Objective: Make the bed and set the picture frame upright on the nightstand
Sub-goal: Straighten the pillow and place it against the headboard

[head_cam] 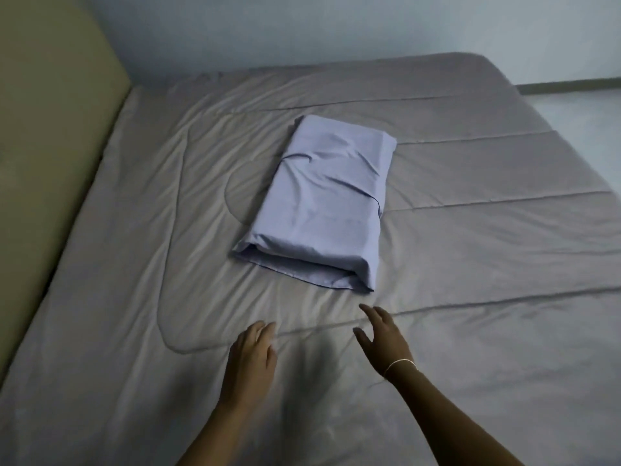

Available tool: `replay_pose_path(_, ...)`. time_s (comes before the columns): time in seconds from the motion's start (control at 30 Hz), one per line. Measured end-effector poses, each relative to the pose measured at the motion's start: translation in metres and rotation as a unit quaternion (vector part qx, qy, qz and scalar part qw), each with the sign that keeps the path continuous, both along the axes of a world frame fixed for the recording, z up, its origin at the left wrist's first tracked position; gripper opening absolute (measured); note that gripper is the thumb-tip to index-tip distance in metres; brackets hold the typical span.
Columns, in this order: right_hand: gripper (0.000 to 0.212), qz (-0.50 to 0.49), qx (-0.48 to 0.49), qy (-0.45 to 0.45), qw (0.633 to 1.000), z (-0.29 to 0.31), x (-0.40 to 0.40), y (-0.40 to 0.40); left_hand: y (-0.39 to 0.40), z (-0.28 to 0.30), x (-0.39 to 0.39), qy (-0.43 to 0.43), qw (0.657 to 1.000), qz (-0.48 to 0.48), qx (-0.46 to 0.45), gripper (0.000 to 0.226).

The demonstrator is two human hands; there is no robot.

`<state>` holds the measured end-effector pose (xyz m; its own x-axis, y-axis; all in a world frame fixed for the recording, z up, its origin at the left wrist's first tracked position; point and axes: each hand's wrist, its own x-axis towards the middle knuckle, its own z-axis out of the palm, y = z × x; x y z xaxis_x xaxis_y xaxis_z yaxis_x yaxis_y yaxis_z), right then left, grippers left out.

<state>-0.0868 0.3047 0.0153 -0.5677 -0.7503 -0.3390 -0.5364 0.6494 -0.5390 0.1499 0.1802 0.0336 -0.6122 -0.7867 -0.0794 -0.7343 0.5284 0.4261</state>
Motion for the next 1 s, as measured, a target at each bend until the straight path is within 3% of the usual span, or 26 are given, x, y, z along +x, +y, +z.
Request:
replay_pose_path(0.13, 0.062, 0.006, -0.042, 0.002, 0.999, -0.044, -0.030, -0.040, -0.055, -0.048, -0.042, 0.016, 0.998, -0.027, -0.062, 0.041)
replay_pose_path(0.27, 0.079, 0.037, -0.068, 0.057, 0.995, -0.089, -0.066, -0.091, -0.119, -0.095, -0.086, -0.019, 0.989, -0.054, -0.138, 0.057)
replay_pose_path(0.47, 0.089, 0.026, -0.049, 0.103, 0.993, -0.132, -0.113, -0.152, -0.196, -0.123, -0.150, -0.093, 0.983, -0.033, -0.154, 0.080)
replay_pose_path(0.57, 0.074, 0.010, -0.041, 0.164, 0.985, -0.145, -0.124, -0.159, -0.220, -0.131, -0.163, -0.171, 0.970, -0.051, -0.163, 0.085)
replay_pose_path(0.63, 0.062, 0.028, -0.048, 0.235, 0.970, -0.146, -0.128, -0.160, -0.228, -0.138, -0.168, -0.176, 0.967, -0.051, -0.180, 0.078)
replay_pose_path(0.77, 0.039, 0.052, -0.036, 0.320, 0.945, -0.136, -0.134, -0.156, -0.224, -0.147, -0.182, -0.105, 0.940, -0.062, -0.318, 0.025)
replay_pose_path(0.83, 0.035, 0.061, -0.054, 0.338, 0.938, -0.132, -0.133, -0.150, -0.221, -0.141, -0.182, -0.086, 0.934, -0.078, -0.338, 0.013)
replay_pose_path(1.0, 0.018, 0.044, -0.152, 0.323, 0.933, -0.116, -0.114, -0.116, -0.207, -0.119, -0.159, -0.030, 0.938, -0.108, -0.329, 0.026)
